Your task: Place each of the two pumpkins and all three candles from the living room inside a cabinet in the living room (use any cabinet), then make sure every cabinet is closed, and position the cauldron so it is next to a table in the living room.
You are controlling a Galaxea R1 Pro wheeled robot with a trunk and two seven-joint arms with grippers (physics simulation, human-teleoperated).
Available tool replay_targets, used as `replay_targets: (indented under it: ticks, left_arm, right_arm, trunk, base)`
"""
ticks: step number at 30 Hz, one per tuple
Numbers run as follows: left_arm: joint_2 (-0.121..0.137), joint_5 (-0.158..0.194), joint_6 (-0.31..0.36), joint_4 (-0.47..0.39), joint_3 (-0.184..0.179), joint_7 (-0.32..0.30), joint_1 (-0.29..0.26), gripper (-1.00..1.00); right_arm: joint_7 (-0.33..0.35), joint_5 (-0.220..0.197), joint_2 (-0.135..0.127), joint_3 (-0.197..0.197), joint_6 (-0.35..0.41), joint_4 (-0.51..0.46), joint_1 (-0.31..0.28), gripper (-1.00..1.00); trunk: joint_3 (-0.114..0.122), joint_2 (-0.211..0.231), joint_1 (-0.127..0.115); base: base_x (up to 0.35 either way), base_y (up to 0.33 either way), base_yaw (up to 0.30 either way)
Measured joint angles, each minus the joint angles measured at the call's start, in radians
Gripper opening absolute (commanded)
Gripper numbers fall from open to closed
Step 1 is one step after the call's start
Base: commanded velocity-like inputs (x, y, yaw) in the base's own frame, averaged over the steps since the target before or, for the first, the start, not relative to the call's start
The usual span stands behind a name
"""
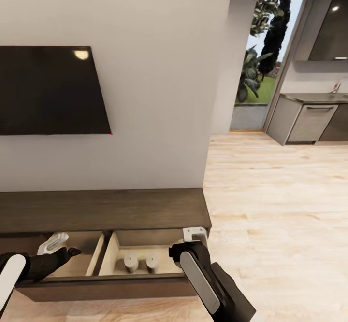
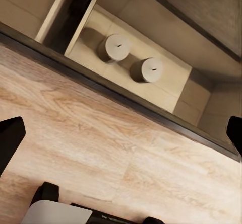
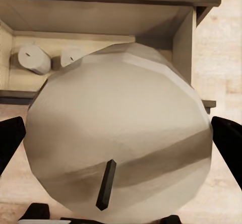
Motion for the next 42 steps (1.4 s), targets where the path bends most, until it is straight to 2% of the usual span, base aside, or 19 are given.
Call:
replay_targets:
  ticks: [7,21,33,42]
  left_arm:
    - [0.000,0.001,0.000,0.003,0.000,0.000,0.000,1.00]
    - [0.000,0.001,0.000,0.005,0.000,0.000,0.000,1.00]
    - [-0.002,0.000,0.000,0.005,0.000,0.000,0.000,1.00]
    - [-0.003,-0.001,0.000,0.005,0.001,0.000,0.000,1.00]
  right_arm:
    - [0.000,0.001,0.000,0.002,0.000,0.000,0.000,-1.00]
    - [0.000,0.008,0.000,0.003,0.001,0.002,0.000,-1.00]
    - [0.000,0.007,0.000,0.003,0.002,0.003,0.001,-1.00]
    - [0.000,0.008,0.000,0.011,0.001,0.002,0.001,-1.00]
  trunk:
    - [0.000,0.000,0.000]
    - [0.001,0.000,0.000]
    - [0.001,0.000,0.000]
    - [-0.002,-0.007,0.004]
  base:
    - [0.173,0.167,0.052]
    - [0.063,0.043,0.035]
    - [0.162,0.073,0.000]
    - [0.020,0.009,0.000]
